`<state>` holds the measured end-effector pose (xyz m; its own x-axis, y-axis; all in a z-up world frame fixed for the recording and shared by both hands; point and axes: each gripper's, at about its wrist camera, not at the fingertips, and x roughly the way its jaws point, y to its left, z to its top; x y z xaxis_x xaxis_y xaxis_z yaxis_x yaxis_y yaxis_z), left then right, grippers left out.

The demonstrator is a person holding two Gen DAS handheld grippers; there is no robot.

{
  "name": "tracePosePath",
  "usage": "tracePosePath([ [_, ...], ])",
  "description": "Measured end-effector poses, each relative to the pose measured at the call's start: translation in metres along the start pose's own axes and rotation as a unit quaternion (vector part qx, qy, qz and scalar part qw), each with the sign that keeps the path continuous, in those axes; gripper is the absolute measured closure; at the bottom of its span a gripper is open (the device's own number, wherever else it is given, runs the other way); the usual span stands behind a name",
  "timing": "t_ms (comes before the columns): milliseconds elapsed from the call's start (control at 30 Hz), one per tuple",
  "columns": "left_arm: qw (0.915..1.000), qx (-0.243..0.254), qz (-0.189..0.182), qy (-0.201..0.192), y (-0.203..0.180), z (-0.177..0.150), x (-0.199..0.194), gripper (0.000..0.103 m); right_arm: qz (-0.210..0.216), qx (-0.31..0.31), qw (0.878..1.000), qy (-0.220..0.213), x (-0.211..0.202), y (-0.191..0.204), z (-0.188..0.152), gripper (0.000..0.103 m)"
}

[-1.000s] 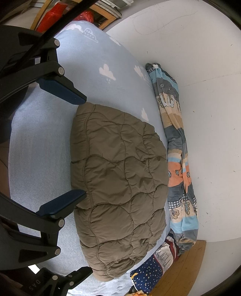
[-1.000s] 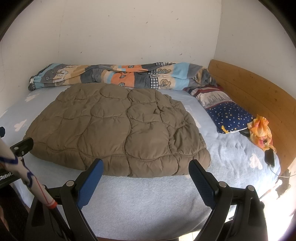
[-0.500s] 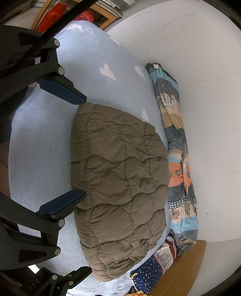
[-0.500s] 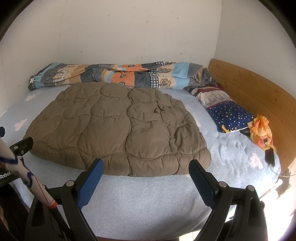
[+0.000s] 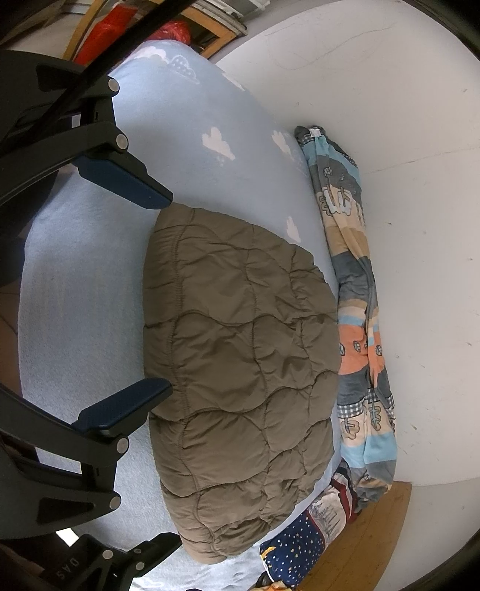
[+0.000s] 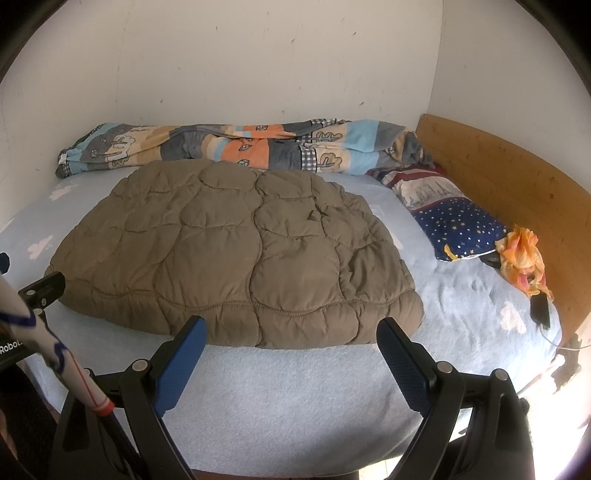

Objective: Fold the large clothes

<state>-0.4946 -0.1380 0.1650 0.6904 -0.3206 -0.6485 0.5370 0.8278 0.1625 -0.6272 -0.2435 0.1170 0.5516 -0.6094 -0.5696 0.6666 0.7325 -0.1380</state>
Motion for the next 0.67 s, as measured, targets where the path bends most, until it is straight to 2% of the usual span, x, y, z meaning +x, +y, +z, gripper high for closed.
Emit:
tracePosePath([
  [433, 0.9998, -0.021, 0.005, 0.0, 0.014, 0.008, 0.005, 0.011, -0.001, 0.001, 1.0, 0.003, 0.001, 0.002, -0.001, 0.007],
  [600, 0.9982, -0.053, -0.024, 0.011, 0.031, 0.011, 0.008, 0.011, -0.001, 0.003, 1.0, 0.003, 0.0, 0.003, 0.001, 0.008],
  [667, 0.9979, -0.06, -0.022, 0.01, 0.038, 0.014, 0.009, 0.011, 0.002, 0.003, 1.0, 0.003, -0.001, 0.003, 0.001, 0.008],
])
